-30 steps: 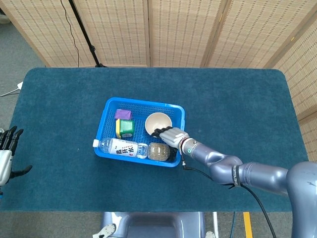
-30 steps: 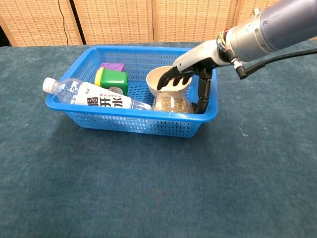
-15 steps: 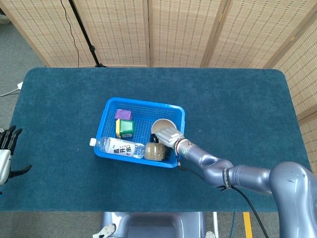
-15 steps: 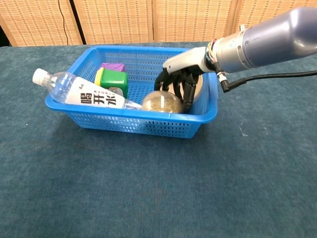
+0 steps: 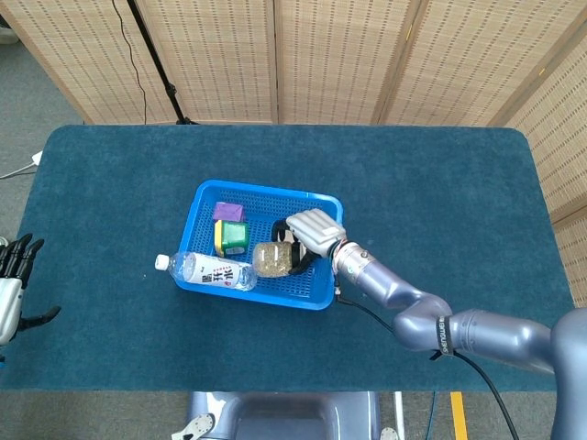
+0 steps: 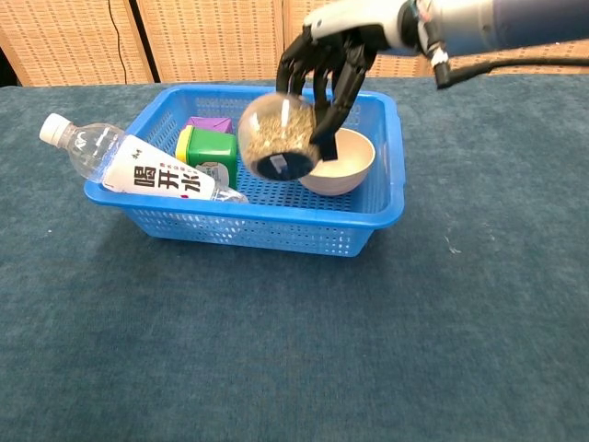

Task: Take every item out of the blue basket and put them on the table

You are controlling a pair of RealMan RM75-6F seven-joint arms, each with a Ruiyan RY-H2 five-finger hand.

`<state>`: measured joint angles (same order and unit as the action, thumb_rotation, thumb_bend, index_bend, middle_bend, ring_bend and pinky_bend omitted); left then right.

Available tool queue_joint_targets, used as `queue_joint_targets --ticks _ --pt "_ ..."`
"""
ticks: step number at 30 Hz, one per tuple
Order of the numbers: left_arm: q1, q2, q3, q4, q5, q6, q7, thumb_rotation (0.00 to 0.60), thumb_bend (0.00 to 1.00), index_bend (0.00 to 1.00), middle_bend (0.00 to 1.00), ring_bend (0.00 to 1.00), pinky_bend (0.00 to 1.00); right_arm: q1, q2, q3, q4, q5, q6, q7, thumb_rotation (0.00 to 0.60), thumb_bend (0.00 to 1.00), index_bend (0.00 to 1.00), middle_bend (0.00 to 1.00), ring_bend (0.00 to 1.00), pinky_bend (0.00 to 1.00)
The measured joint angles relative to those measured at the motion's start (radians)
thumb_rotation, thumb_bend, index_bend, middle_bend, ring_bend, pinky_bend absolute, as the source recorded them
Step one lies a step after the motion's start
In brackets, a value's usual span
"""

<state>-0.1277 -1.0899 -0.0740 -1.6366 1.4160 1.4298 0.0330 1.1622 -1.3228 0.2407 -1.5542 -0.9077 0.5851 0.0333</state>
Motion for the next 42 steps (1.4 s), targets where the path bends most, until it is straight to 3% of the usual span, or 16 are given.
queue_joint_targets --ticks 11,20,25,32,35,37,42 --pt "0.002 0.004 0.009 -0.003 0.021 0.005 -0.010 0.600 0.04 0.00 0.00 0.00 0.00 -0.061 0.203 0.030 -0.074 0.012 0.064 -0.006 0.600 0.22 0.63 0.55 0.48 0.47" --pt "0.005 0.009 0.014 -0.006 0.037 0.013 -0.020 0.600 0.04 0.00 0.00 0.00 0.00 -0.196 0.378 0.007 -0.008 -0.007 0.080 0.050 0.600 0.22 0.63 0.56 0.48 0.47" --pt "0.004 0.010 0.018 -0.012 0.047 0.012 -0.020 0.600 0.04 0.00 0.00 0.00 0.00 -0.271 0.392 -0.035 0.033 -0.085 0.067 0.112 0.600 0.22 0.63 0.56 0.48 0.47" --pt "0.002 0.007 0.025 -0.022 0.065 0.015 -0.005 0.600 0.04 0.00 0.00 0.00 0.00 -0.342 0.302 -0.088 0.145 -0.219 0.029 0.239 0.600 0.22 0.63 0.55 0.48 0.47" --pt "0.000 0.004 0.028 -0.026 0.069 0.012 0.005 0.600 0.04 0.00 0.00 0.00 0.00 -0.353 0.258 -0.102 0.173 -0.274 0.012 0.283 0.600 0.22 0.52 0.49 0.44 0.44" --pt "0.000 0.003 0.028 -0.027 0.069 0.012 0.009 0.600 0.04 0.00 0.00 0.00 0.00 -0.357 0.237 -0.107 0.186 -0.302 0.007 0.299 0.600 0.20 0.37 0.36 0.32 0.36" --pt "0.001 0.002 0.026 -0.026 0.062 0.012 0.008 0.600 0.04 0.00 0.00 0.00 0.00 -0.361 0.225 -0.100 0.182 -0.372 0.012 0.388 0.600 0.12 0.22 0.19 0.17 0.23"
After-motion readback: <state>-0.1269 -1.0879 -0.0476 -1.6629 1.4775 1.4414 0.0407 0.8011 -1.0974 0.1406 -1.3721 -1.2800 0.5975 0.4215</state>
